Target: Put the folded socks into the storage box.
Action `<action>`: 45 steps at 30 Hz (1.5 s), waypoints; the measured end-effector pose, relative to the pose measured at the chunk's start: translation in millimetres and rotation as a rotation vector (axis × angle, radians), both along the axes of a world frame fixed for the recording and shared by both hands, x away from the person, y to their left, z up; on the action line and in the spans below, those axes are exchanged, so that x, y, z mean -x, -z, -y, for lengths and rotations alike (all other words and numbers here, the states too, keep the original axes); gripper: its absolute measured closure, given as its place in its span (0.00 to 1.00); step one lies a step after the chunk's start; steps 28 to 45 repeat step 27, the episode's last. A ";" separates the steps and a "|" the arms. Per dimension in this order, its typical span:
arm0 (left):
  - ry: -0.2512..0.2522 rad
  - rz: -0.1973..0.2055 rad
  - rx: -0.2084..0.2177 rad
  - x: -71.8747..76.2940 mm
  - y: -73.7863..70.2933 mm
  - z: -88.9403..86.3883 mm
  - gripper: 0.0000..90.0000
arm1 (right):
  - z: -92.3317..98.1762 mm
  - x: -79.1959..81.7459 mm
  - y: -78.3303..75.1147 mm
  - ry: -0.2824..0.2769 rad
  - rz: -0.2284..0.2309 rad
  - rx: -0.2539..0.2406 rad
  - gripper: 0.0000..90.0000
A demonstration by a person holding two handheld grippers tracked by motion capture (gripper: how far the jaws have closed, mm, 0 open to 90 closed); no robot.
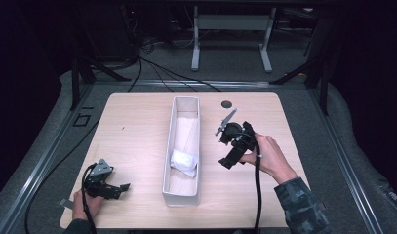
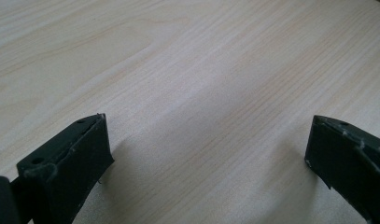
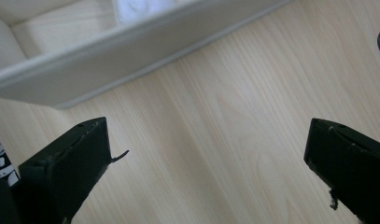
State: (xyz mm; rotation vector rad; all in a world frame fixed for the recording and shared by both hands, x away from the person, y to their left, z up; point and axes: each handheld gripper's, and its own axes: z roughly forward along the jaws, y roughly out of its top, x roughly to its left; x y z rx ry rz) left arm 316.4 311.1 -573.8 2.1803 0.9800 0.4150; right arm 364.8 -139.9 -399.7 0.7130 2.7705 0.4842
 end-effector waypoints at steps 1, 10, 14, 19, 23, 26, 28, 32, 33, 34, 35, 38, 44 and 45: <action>0.000 0.000 0.000 0.0 0.0 0.0 0.00 | 4.2 0.0 2.0 0.005 -0.003 0.002 0.00; 0.000 0.000 -0.001 0.0 0.0 0.0 0.00 | 50.7 8.4 30.9 0.093 -0.017 -0.023 0.01; 0.000 0.000 0.000 0.0 0.0 0.1 0.00 | 67.0 14.2 46.9 0.125 -0.021 -0.044 0.01; 0.000 0.000 0.000 0.0 0.0 0.0 0.00 | 85.1 22.1 75.8 0.164 -0.028 -0.046 0.01; -0.001 0.000 0.000 0.0 0.0 0.1 0.00 | 97.5 28.5 100.2 0.195 -0.040 -0.078 0.00; -0.001 0.000 0.000 0.0 0.0 0.1 0.00 | 105.5 32.9 116.1 0.219 -0.044 -0.103 0.00; -0.001 0.000 0.000 0.0 0.0 0.1 0.00 | 107.9 34.3 120.9 0.225 -0.044 -0.111 0.00; -0.001 0.000 0.000 0.0 0.0 0.1 0.00 | 107.9 34.3 120.9 0.225 -0.044 -0.111 0.00; -0.001 0.000 0.000 0.0 0.0 0.1 0.00 | 107.9 34.3 120.9 0.225 -0.044 -0.111 0.00; -0.001 0.000 0.000 0.0 0.0 0.1 0.00 | 107.9 34.3 120.9 0.225 -0.044 -0.111 0.00; -0.001 0.000 0.000 0.0 0.0 0.1 0.00 | 107.9 34.3 120.9 0.225 -0.044 -0.111 0.00; -0.001 0.000 0.000 0.0 0.0 0.1 0.00 | 107.9 34.3 120.9 0.225 -0.044 -0.111 0.00; -0.001 0.000 0.000 0.0 0.0 0.1 0.00 | 107.9 34.3 120.9 0.225 -0.044 -0.111 0.00; -0.001 0.000 0.000 0.0 0.0 0.1 0.00 | 107.9 34.3 120.9 0.225 -0.044 -0.111 0.00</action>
